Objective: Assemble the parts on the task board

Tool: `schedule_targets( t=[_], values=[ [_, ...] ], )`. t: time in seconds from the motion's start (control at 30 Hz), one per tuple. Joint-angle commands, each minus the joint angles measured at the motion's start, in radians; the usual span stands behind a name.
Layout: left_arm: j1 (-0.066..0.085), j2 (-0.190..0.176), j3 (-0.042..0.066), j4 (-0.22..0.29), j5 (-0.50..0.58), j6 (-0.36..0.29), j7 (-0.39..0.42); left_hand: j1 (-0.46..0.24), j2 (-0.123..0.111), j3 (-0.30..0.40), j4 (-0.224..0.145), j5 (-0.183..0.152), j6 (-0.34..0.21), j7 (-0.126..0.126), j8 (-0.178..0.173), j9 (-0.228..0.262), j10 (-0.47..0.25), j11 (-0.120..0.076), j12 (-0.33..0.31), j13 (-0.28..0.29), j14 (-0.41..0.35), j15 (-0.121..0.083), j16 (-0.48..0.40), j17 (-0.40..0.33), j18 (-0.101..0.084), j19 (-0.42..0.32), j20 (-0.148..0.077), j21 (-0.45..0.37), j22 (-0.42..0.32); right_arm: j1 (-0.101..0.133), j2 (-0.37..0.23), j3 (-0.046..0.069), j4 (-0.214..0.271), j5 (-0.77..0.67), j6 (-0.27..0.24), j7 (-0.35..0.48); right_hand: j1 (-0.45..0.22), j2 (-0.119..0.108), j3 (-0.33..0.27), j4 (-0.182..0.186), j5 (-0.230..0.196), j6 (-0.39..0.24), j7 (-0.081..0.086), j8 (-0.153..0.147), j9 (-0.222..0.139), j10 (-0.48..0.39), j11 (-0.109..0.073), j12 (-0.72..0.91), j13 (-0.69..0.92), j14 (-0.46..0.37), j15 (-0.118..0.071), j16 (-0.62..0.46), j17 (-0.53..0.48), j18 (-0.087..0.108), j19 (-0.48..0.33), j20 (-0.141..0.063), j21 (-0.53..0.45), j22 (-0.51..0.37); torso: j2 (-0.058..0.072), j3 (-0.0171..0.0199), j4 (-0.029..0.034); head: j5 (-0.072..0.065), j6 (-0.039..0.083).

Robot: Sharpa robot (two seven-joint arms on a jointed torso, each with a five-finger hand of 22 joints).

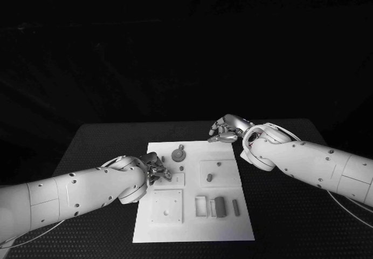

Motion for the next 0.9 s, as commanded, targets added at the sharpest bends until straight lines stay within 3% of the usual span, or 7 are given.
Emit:
schedule_targets(
  t=[0.03,0.9],
  values=[
    [-0.002,0.004,0.000,0.001,-0.010,0.028,-0.001,0.008,-0.006,-0.004,-0.001,-0.006,0.103,-0.076,0.004,0.209,-0.035,-0.039,0.005,-0.001,0.007,-0.051,0.002,-0.001,0.004,0.030,-0.025,0.006,0.001,0.000,-0.001,0.001,0.002,0.000,0.003,0.006,0.005,0.006,0.005,0.000,0.006,0.000,0.010,-0.005,0.001,-0.002,0.003,-0.001,-0.001,-0.003,-0.005,-0.002,-0.001,0.014,-0.006,0.000,-0.001,0.000,0.000,-0.0002,-0.0002,0.000,0.000],
    [-0.002,0.013,0.000,-0.005,-0.051,0.010,-0.013,0.003,-0.006,-0.007,0.005,-0.022,0.114,-0.079,0.003,0.208,-0.028,-0.043,0.011,-0.004,0.012,-0.051,0.013,-0.004,0.003,0.035,-0.027,0.009,0.004,0.000,-0.003,0.001,0.004,0.002,0.003,0.006,0.004,0.006,0.005,0.001,0.006,0.001,0.010,-0.005,0.002,-0.002,0.003,-0.001,-0.002,-0.003,-0.005,-0.002,-0.001,0.014,-0.006,0.000,-0.001,0.000,0.000,-0.0010,0.0007,-0.001,0.005]
  ],
)
